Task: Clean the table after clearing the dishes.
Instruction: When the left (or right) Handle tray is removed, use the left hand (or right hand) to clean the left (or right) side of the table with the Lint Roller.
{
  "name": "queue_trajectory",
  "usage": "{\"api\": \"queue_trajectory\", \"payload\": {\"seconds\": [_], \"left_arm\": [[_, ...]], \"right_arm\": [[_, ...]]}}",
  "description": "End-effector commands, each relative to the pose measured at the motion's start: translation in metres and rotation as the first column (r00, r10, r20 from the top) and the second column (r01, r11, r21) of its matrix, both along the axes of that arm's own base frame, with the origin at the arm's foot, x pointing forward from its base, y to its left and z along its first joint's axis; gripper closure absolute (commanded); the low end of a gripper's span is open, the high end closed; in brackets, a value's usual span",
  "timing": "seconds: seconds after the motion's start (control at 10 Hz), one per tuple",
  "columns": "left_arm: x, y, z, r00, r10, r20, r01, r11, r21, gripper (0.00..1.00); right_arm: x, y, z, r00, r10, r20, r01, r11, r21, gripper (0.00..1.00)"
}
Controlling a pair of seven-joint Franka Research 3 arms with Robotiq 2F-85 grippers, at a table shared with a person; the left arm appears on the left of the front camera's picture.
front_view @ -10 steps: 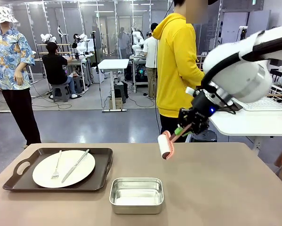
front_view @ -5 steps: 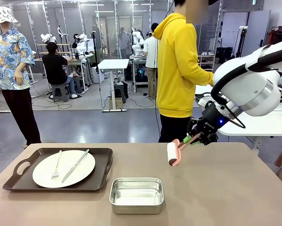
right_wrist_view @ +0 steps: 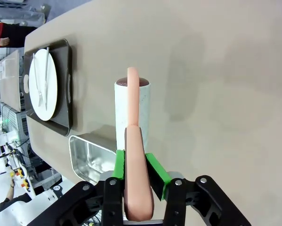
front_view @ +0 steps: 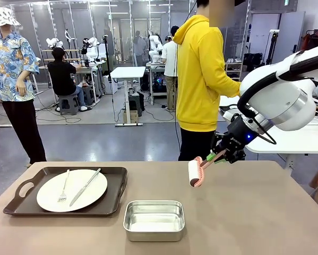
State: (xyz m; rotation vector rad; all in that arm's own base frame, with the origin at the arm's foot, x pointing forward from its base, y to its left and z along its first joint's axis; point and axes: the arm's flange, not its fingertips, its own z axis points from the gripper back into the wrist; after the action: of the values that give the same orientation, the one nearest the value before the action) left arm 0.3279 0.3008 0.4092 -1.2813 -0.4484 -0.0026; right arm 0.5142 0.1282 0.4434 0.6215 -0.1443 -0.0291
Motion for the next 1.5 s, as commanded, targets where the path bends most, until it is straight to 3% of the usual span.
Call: {"api": "queue_trajectory", "payload": {"seconds": [0.0,0.6,0.9,1.4], "left_arm": [[-0.002,0.001,0.001,1.0,-0.001,0.008,0.001,1.0,-0.001,0.0],[-0.002,0.001,0.001,1.0,-0.001,0.008,0.001,1.0,-0.001,0.0],[-0.002,0.001,0.001,1.0,-0.001,0.008,0.001,1.0,-0.001,0.0],[-0.002,0.001,0.001,1.0,-0.001,0.008,0.001,1.0,-0.001,0.0]], "right_arm": [[0.0,0.0,0.0,1.0,0.0,-0.001,0.0,1.0,0.0,0.77],[0.026,0.013,-0.039,0.994,-0.013,-0.113,0.016,1.0,0.026,0.77],[0.026,0.02,-0.066,0.993,-0.014,-0.117,0.019,0.999,0.048,0.77],[0.035,0.008,-0.085,0.99,0.011,-0.142,-0.004,0.999,0.048,0.77]]}}
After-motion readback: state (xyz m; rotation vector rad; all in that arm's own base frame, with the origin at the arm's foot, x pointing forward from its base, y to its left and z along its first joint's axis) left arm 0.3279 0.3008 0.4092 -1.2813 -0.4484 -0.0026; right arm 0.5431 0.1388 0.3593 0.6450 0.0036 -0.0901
